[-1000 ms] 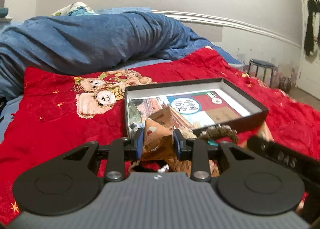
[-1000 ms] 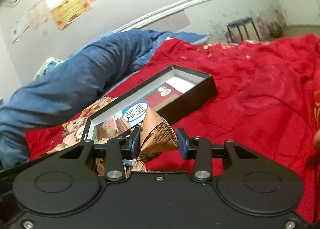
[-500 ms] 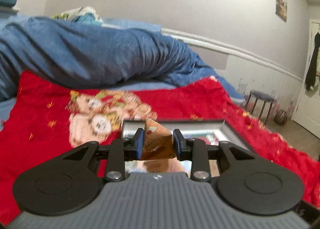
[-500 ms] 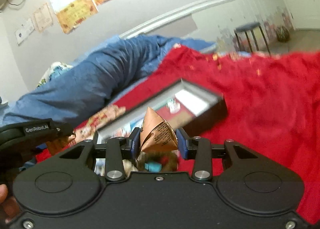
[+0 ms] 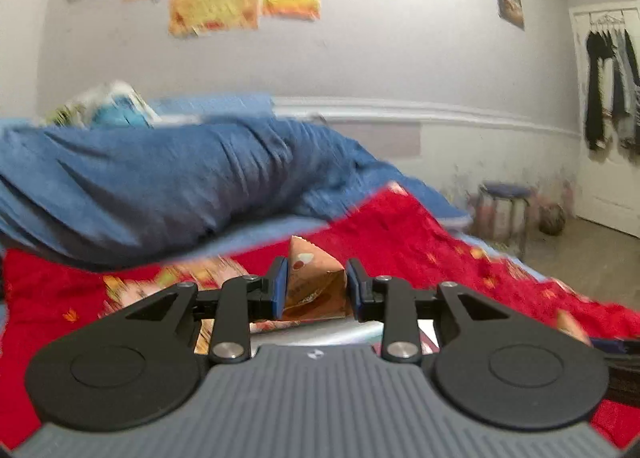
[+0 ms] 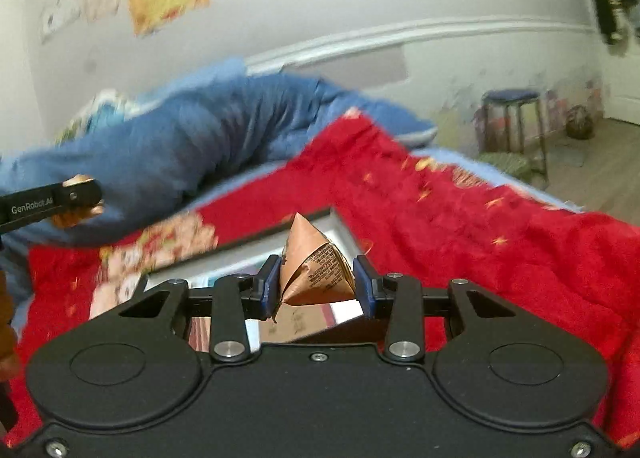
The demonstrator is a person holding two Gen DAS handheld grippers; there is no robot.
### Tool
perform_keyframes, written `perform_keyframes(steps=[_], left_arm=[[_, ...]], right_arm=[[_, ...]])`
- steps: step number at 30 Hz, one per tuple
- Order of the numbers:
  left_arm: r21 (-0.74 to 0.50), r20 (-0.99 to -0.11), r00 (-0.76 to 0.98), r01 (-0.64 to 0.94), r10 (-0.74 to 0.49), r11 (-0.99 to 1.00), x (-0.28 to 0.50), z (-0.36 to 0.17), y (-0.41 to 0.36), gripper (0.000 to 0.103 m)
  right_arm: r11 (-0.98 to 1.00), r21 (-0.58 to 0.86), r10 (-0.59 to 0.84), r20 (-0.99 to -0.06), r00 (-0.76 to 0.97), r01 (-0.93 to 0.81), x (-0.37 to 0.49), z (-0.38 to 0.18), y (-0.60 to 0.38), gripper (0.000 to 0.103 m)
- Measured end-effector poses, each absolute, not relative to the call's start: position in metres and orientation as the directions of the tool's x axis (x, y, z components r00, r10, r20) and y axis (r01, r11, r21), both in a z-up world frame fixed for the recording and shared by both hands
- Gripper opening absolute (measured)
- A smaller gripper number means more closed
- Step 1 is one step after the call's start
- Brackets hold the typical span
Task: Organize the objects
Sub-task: 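Carry both held paper packets up and over the open box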
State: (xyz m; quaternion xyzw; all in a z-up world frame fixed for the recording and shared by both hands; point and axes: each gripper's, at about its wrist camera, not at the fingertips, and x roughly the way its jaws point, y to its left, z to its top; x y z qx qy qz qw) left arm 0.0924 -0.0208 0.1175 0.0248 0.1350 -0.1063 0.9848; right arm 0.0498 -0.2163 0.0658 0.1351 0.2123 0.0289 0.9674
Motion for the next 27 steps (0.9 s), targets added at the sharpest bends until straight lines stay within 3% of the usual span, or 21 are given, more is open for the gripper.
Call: perform_keyframes(steps=[6,13,19,27], left_arm=[[0.046,-0.401,0.893,0.241,-0.203,0.969,0.107,0.078,-0.038,0.035],[-0.045,-0.549,0.818,0.177,-0.172,0.983,0.133,0.049,-0.032,0.035],[-0.065,-0.608,0.772,0.183,-0.185,0.981,0.144,0.043,-0.025,0.035],[-0.083,-0.646,0.733,0.211,-0.214,0.974,0.15,0.046,-0.026,0.036]], right_arm=[[0.925,0.378,0.252,-0.518,0.817,-0.045,0.105,0.046,-0.207,0.038],[0.948,0.314,0.247,-0.611,0.752,-0.057,0.15,0.027,-0.181,0.038],[0.938,0.325,0.319,-0.667,0.674,-0.123,0.187,0.026,-0.162,0.038],[0.95,0.183,0.296,-0.785,0.545,-0.253,0.224,0.039,-0.13,0.038]])
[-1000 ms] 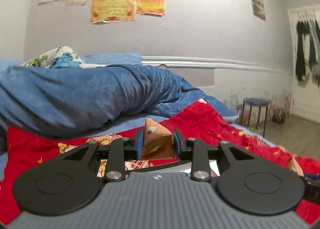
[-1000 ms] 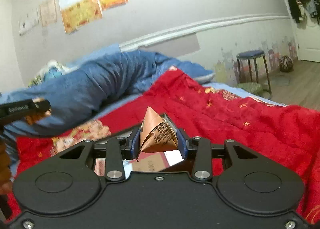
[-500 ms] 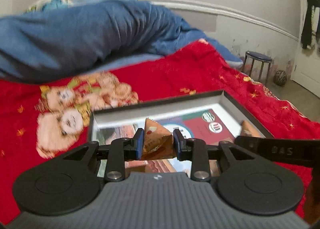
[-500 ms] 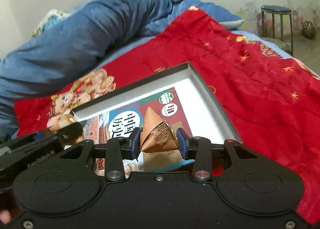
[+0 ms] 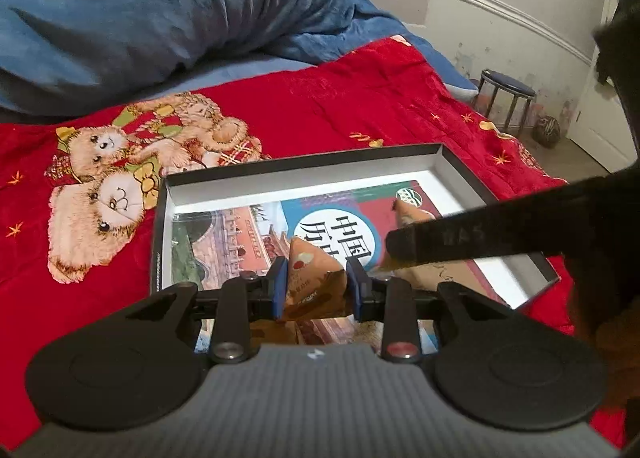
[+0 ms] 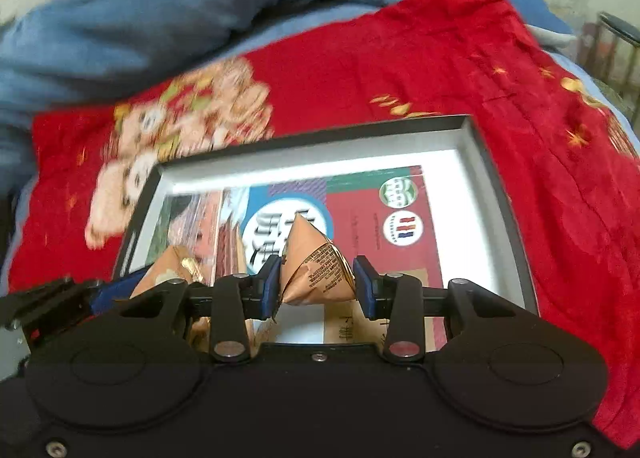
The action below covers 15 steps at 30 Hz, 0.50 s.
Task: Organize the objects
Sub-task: 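Carry both held paper packets up and over the open box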
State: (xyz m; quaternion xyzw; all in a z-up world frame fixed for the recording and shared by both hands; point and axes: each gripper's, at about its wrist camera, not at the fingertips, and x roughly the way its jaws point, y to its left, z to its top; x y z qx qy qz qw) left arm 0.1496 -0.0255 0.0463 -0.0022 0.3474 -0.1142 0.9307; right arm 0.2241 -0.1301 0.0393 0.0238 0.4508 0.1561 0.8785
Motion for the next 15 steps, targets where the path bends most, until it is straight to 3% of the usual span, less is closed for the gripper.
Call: perform_keyframes(steps=[5,15], left_arm=[[-0.106,-0.671,0.692,0.267,-0.267,0.958,0.15,0.045,-0.031,0.035],[-0.146,-0.691,0.658,0.278,-0.299,0.95,0.153,0.036,-0.029,0.035]], right_arm=[[0.941,0.043,0.221,-0.829,0.513,-0.336,0.211,0.053,-0.115,0.038],[0.95,0.176,0.283,-0.831,0.479,-0.257,0.202,0.045,-0.125,0.038]])
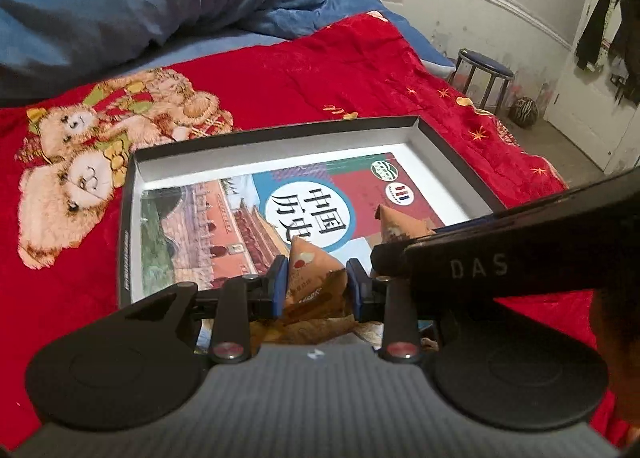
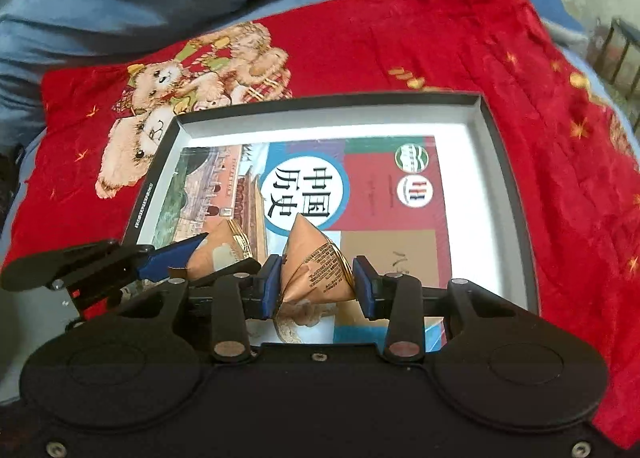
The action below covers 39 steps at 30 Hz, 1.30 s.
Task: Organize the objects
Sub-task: 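Carry both held paper packets up and over the open box, then open both tools to drop the packets into the box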
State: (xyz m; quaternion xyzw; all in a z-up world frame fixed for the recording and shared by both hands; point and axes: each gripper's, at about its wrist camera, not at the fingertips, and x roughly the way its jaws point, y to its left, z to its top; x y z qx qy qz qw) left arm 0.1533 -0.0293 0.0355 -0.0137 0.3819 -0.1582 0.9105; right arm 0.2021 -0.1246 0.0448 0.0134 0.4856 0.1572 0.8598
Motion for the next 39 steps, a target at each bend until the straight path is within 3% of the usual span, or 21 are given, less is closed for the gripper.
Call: perform_keyframes(steps=[8,19,20,21,28,33,39], left_arm=[[-0.218,-0.699,0.621,0.288,-0.355,0.932,0.157,0.032,-0.031,0.035],[-0.212,-0.725,0.595,0.285,-0.346,0.935,0.158,0.022,-0.038,0.038],[-0.218,-0.727,0.591,0.283,-0.349,0.934,0.159,0.022,-0.038,0.04],[-0.216,-0.729,0.59,0.282,-0.347,0.935,0.159,0.021,-0.038,0.049],[-0.215,-0.739,0.577,0.288,-0.348,0.933,0.159,0.018,-0.04,0.061],[-0.203,-0.74,0.567,0.325,-0.362,0.924,0.158,0.026,-0.039,0.079],[-0.255,-0.724,0.555,0.337,-0.41,0.906,0.161,0.04,-0.025,0.085]], right_arm=[[0.93,0.334,0.366,-0.796,0.483,-0.153,0.198,0.029,-0.159,0.038],[0.927,0.354,0.37,-0.801,0.471,-0.125,0.199,0.016,-0.172,0.038],[0.925,0.361,0.372,-0.802,0.468,-0.117,0.199,0.015,-0.172,0.038],[0.923,0.368,0.377,-0.804,0.46,-0.112,0.2,0.013,-0.171,0.038],[0.926,0.357,0.372,-0.816,0.443,-0.119,0.198,0.007,-0.166,0.04],[0.917,0.379,0.392,-0.811,0.435,-0.121,0.199,0.008,-0.172,0.041],[0.902,0.395,0.426,-0.761,0.49,-0.171,0.187,0.034,-0.185,0.051]])
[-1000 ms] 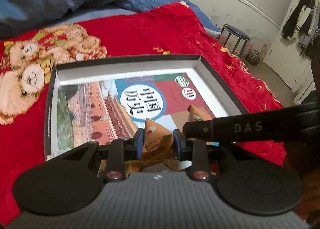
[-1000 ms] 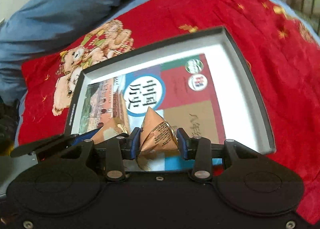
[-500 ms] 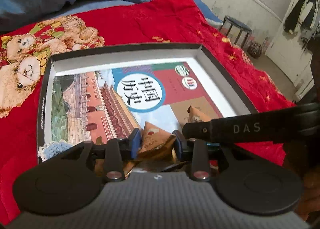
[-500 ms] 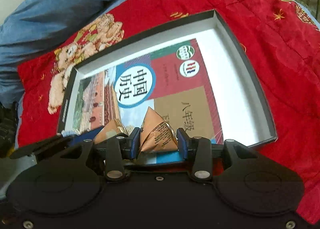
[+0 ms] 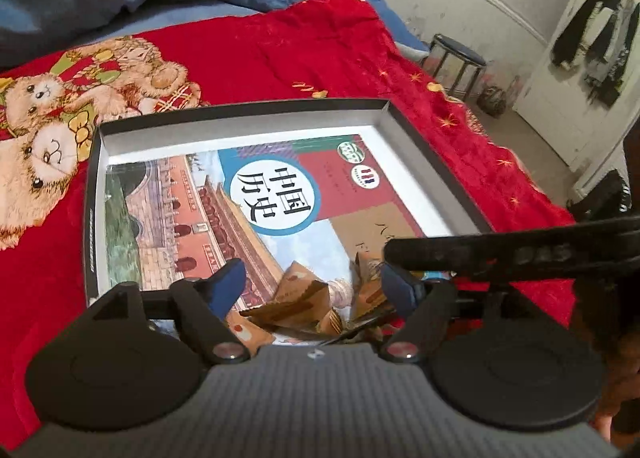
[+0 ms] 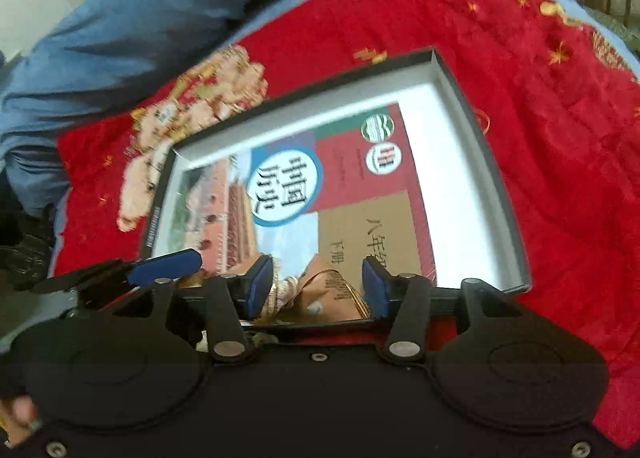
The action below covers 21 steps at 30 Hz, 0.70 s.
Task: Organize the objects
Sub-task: 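Open both tools to drop the packets into the box, then grasp the brown crocheted ring with the right tool while the left grasps a packet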
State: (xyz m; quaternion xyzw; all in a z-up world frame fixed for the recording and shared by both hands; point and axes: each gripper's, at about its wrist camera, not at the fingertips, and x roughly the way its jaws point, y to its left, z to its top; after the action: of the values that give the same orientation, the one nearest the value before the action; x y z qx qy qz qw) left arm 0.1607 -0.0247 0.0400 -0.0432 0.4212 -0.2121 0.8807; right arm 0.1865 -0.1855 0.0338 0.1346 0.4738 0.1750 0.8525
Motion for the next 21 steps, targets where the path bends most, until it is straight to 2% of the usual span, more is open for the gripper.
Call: perform_keyframes(steps=[2,11,18,21], left_arm=[[-0.274,-0.715,0.543,0.361,-0.44,0.891,0.162,0.044,-0.019,0.085],[-0.342,-0.66,0.567,0.359,-0.494,0.869,0.159,0.069,0.014,0.085],[-0.25,-0.635,0.672,0.288,-0.381,0.924,0.128,0.087,0.039,0.085],[-0.265,-0.608,0.715,0.226,-0.345,0.937,0.103,0.093,0.056,0.085]], right_arm=[[0.898,0.402,0.434,-0.738,0.517,-0.18,0.181,0.045,-0.19,0.059],[0.89,0.405,0.451,-0.728,0.516,-0.207,0.164,0.061,-0.181,0.061],[0.872,0.405,0.489,-0.733,0.473,-0.273,0.149,0.062,-0.154,0.061],[0.855,0.416,0.516,-0.736,0.439,-0.309,0.141,0.06,-0.142,0.061]])
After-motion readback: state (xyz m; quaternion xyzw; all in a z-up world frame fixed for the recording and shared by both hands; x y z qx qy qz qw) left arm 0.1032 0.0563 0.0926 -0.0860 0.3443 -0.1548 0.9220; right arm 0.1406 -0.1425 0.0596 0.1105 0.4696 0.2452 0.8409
